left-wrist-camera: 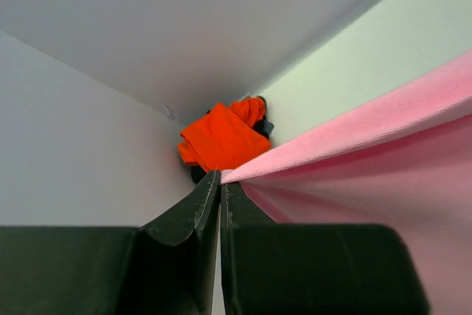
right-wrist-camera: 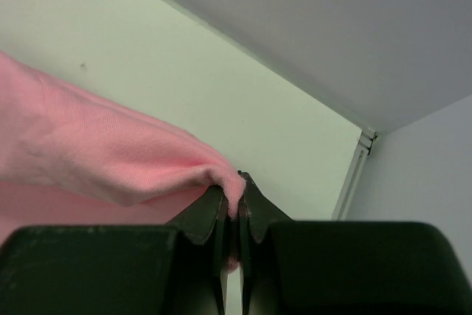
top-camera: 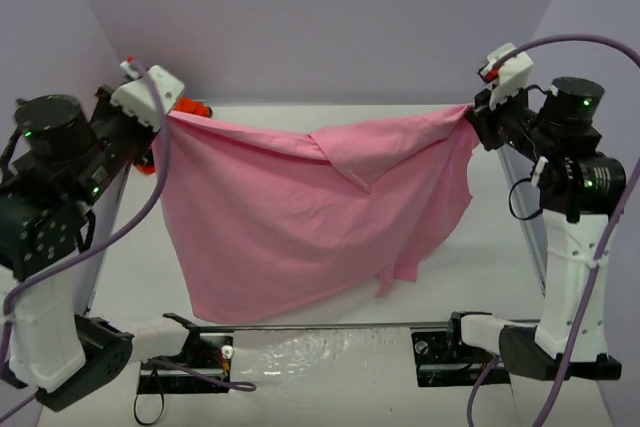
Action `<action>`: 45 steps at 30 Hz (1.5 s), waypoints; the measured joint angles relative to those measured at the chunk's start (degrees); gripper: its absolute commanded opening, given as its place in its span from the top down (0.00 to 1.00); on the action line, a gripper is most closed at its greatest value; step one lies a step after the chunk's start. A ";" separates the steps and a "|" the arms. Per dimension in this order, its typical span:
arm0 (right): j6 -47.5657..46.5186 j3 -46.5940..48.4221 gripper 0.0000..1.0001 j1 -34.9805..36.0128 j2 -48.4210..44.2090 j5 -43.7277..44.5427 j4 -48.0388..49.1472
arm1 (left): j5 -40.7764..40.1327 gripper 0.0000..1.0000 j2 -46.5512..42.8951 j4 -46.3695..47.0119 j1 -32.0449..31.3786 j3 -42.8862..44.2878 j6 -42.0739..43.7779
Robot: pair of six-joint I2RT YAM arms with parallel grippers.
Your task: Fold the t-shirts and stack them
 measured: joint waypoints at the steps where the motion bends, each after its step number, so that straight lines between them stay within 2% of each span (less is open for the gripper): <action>1: -0.07 0.46 1.00 0.43 2.16 0.42 0.11 | -0.01 1.00 2.47 -0.23 -0.18 0.87 0.19; 7: -0.58 1.79 1.00 3.41 15.95 4.19 4.61 | 1.12 1.00 18.32 2.57 1.32 4.41 1.70; 16: -0.96 -3.47 1.00 6.37 36.13 6.54 15.78 | 5.85 1.00 44.30 13.63 11.08 1.81 0.13; 19: -1.36 -2.65 1.00 6.76 43.95 7.42 19.31 | 5.44 1.00 51.28 16.53 11.58 2.77 0.01; 23: -2.04 3.03 1.00 6.46 55.60 10.82 22.06 | 3.85 1.00 59.80 20.18 11.63 6.41 0.02; 24: -2.09 4.55 0.94 6.31 58.19 11.78 22.70 | 3.38 1.00 61.73 21.12 11.64 7.57 0.00; 25: -1.95 6.25 0.75 6.13 60.44 12.65 22.76 | 2.88 0.98 63.50 21.62 11.77 9.02 0.01; 26: -1.73 8.16 0.49 5.90 62.58 13.57 23.03 | 2.39 0.96 65.02 22.30 11.90 10.42 0.01; 27: -1.49 10.18 0.19 5.64 64.71 14.53 23.50 | 1.89 0.89 66.39 23.15 12.03 11.75 0.00; 28: -1.04 11.71 0.07 5.46 66.38 15.51 24.21 | 1.35 0.63 67.50 23.85 12.18 12.92 -0.04; 29: -1.14 12.41 0.00 5.42 67.33 16.59 24.90 | 0.83 0.42 68.49 24.53 12.27 14.06 -0.24; 30: -1.29 12.85 0.00 5.35 67.97 17.64 25.49 | 0.28 0.31 69.34 25.20 12.34 15.03 -0.48; 31: -1.45 12.96 0.00 5.18 68.18 18.66 25.92 | -0.33 0.26 69.97 25.87 12.38 15.71 -0.76; 34: -1.47 14.70 0.00 5.24 68.90 22.77 27.50 | -2.79 0.20 71.12 28.31 12.49 16.95 -1.89; 43: -2.37 18.01 0.00 7.24 68.72 40.80 39.97 | -7.82 0.23 70.50 31.03 12.57 24.47 -5.99; 45: -2.83 17.46 0.00 7.60 67.30 43.26 41.49 | -6.83 0.31 67.79 30.18 12.52 23.13 -7.56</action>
